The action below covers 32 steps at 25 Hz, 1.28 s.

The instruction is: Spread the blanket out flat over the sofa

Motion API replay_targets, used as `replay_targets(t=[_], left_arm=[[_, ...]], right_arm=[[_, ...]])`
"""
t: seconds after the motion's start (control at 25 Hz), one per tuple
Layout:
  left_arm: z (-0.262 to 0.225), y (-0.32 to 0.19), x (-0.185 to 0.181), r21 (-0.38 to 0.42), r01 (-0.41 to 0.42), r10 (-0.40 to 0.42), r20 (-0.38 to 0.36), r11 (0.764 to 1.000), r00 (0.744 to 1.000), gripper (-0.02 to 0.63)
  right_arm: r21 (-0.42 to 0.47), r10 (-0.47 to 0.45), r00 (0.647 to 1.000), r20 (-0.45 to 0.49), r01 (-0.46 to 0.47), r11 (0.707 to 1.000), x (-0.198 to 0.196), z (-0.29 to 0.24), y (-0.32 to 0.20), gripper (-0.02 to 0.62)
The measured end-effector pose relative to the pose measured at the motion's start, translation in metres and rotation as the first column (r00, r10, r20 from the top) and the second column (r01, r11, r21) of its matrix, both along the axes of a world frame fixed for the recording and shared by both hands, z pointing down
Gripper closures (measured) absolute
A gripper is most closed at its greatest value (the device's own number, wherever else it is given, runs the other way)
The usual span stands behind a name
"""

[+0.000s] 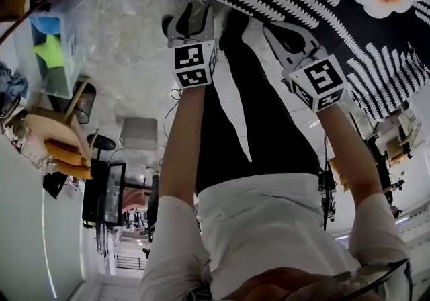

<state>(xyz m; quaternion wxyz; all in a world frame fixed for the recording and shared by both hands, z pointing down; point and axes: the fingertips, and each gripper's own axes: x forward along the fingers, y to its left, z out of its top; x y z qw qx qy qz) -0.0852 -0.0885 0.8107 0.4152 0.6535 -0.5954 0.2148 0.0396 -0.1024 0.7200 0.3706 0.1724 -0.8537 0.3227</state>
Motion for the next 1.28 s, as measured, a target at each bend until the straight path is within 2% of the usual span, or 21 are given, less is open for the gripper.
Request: replay_targets(t=[0.16, 0.36, 0.52, 0.88, 1.08, 1.12, 1.2, 1.28], left_arm=[[0.036, -0.008, 0.006, -0.015, -0.018, 0.019, 0.024, 1.0, 1.0, 0.426], [0.072, -0.017, 0.01, -0.067, 0.009, -0.005, 0.057, 0.998, 0.998, 0.419], [0.101, -0.024, 0.015, -0.136, 0.013, 0.003, 0.111, 0.991, 0.994, 0.373], [0.138, -0.037, 0.014, -0.206, 0.012, 0.025, 0.176, 0.979, 0.984, 0.376], [0.151, -0.036, 0.015, -0.216, -0.002, 0.021, 0.089, 0.976, 0.996, 0.388], [0.149, -0.036, 0.014, -0.208, -0.001, 0.017, 0.076, 0.978, 0.997, 0.402], [0.144, -0.034, 0.011, -0.193, -0.004, 0.015, 0.056, 0.981, 0.998, 0.471], [0.141, -0.033, 0.006, -0.178, -0.011, 0.016, 0.025, 0.984, 1.0, 0.495]], right_arm=[[0.011, -0.018, 1.0, -0.003, 0.018, 1.0, 0.002, 0.033, -0.005, 0.598], [0.004, -0.008, 1.0, -0.008, 0.008, 1.0, 0.006, 0.057, -0.012, 0.598], [-0.005, 0.006, 1.0, -0.007, -0.006, 1.0, 0.009, 0.069, -0.016, 0.598], [-0.009, 0.026, 1.0, -0.012, -0.027, 1.0, 0.012, 0.091, -0.017, 0.598], [-0.022, 0.052, 0.998, -0.017, -0.053, 0.998, 0.014, 0.096, -0.013, 0.598], [-0.024, 0.054, 0.998, -0.019, -0.054, 0.998, 0.015, 0.096, -0.011, 0.598], [-0.024, 0.056, 0.998, -0.024, -0.057, 0.998, 0.017, 0.095, -0.007, 0.598], [-0.022, 0.06, 0.998, -0.027, -0.06, 0.998, 0.015, 0.095, -0.004, 0.598]])
